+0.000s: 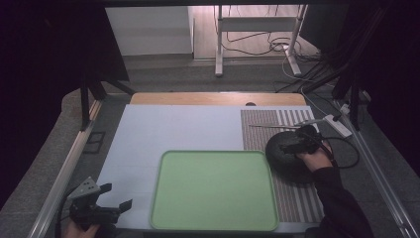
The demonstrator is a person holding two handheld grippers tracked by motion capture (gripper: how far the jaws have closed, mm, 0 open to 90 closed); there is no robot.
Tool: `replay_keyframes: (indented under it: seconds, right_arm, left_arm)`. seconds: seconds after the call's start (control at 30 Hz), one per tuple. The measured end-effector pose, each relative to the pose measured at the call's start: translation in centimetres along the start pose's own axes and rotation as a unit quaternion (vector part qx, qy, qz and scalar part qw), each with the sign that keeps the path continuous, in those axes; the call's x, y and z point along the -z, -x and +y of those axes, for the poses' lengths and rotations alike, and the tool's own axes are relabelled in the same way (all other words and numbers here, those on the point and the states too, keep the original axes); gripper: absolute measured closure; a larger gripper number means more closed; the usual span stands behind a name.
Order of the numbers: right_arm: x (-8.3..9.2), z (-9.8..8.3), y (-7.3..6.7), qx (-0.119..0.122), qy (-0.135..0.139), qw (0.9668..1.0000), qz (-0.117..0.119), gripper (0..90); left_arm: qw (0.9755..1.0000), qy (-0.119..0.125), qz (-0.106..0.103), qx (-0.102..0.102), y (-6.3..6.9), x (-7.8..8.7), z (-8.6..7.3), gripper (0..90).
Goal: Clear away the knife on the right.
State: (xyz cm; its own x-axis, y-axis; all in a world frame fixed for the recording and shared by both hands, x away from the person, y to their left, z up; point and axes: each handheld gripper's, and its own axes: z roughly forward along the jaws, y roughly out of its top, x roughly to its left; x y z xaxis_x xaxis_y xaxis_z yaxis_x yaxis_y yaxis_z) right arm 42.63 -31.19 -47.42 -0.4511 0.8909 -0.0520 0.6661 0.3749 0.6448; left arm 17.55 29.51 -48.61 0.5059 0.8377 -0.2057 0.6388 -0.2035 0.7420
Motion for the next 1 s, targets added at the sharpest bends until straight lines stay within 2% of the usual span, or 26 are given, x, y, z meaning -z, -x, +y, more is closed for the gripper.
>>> replay_keyframes:
  seconds: [0.17,0.33,0.53,0.73,0.83,0.87,0.9,0.97,1.0]
  right_arm:
    - [-0.8,0.8,1.1,-0.007,-0.008,0.9999,-0.013,0.0]
    - [-1.5,1.2,1.5,-0.009,-0.010,0.9997,-0.021,0.0]
    - [-2.7,1.7,1.9,-0.003,-0.024,0.9995,-0.019,0.0]
    - [-3.2,2.0,2.0,-0.008,-0.028,0.9994,-0.017,0.0]
    - [-3.1,2.2,2.2,-0.010,-0.027,0.9995,-0.015,7.1]
    - [-3.1,2.3,2.3,-0.012,-0.022,0.9996,-0.016,11.3]
    - [-3.0,2.5,2.5,-0.013,-0.020,0.9997,-0.011,20.5]
    - [-3.0,2.6,2.6,-0.012,-0.020,0.9997,-0.013,23.0]
    - [-3.0,2.7,2.7,-0.009,-0.018,0.9997,-0.016,29.1]
  left_arm:
    - [1.0000,0.000,0.000,0.000,0.0,0.0,0.0,0.5]
    - [1.0000,0.000,-0.001,0.002,0.0,0.0,0.0,0.5]
    - [1.0000,0.000,-0.001,0.001,0.0,0.0,0.0,0.5]
    - [1.0000,0.000,-0.001,0.001,0.0,0.0,0.0,0.5]
    - [1.0000,0.000,-0.001,0.001,0.0,0.0,0.0,0.5]
    - [1.0000,0.000,-0.001,0.001,0.0,0.0,0.0,0.5]
    - [1.0000,0.000,-0.001,0.001,0.0,0.0,0.0,0.5]
    - [1.0000,0.000,-0.001,0.001,0.0,0.0,0.0,0.5]
    - [1.0000,0.000,-0.001,0.000,0.0,0.0,0.0,0.5]
